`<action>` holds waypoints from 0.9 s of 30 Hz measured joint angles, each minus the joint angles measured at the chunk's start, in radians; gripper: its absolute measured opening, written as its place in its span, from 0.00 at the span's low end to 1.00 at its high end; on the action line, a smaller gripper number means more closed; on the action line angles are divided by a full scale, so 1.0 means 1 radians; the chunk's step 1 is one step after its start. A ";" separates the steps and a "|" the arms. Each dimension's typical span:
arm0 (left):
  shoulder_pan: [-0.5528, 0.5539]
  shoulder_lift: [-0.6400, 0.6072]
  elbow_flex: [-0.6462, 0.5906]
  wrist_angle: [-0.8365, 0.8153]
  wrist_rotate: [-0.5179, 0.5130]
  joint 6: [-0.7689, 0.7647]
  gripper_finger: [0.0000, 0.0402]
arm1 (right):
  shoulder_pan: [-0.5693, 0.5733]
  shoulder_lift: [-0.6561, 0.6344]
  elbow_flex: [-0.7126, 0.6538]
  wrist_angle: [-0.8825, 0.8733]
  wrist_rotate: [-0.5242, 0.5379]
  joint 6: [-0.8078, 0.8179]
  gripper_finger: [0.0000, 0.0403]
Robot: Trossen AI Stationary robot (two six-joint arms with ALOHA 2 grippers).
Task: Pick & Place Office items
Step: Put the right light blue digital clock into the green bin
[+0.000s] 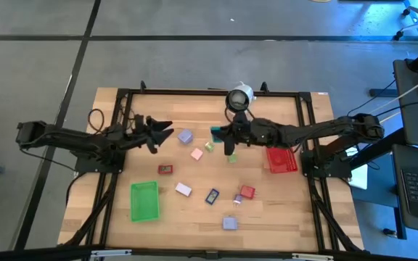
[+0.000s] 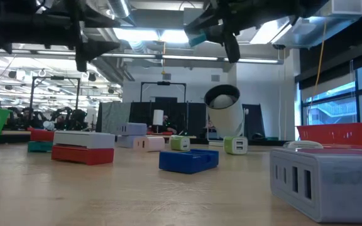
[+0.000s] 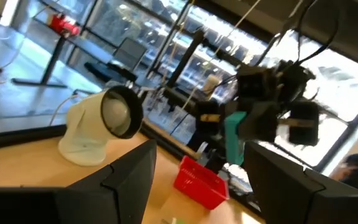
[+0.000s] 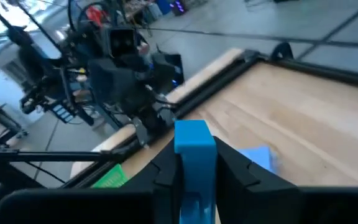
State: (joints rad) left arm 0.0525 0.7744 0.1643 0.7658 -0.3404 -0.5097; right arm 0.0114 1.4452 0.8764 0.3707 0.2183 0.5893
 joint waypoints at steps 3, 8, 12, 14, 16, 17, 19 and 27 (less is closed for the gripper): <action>-0.013 0.118 0.066 -0.002 -0.026 0.011 0.60 | -0.024 0.000 0.000 0.003 -0.037 -0.025 0.15; -0.013 0.319 0.205 -0.004 -0.018 0.102 0.60 | -0.048 0.000 0.000 0.003 -0.046 -0.065 0.17; 0.002 0.450 0.307 -0.006 0.095 0.152 0.60 | -0.057 0.000 0.000 0.003 -0.051 -0.097 0.17; 0.014 0.499 0.344 -0.006 0.169 0.168 0.60 | -0.057 0.000 0.000 0.004 -0.051 -0.116 0.16; 0.029 0.538 0.372 -0.007 0.200 0.175 0.60 | -0.057 0.000 0.000 0.003 -0.053 -0.134 0.16; 0.036 0.553 0.383 -0.006 0.202 0.175 0.60 | -0.057 0.000 0.000 0.004 -0.057 -0.140 0.16; 0.050 0.572 0.393 -0.007 0.203 0.175 0.60 | -0.057 0.000 0.000 0.004 -0.074 -0.153 0.16; 0.073 0.637 0.453 0.010 0.340 0.175 0.60 | -0.056 0.000 0.000 0.015 -0.107 -0.212 0.16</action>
State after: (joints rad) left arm 0.1253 1.4118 0.6176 0.7761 -0.0003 -0.3342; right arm -0.0444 1.4448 0.8764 0.3858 0.1116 0.3770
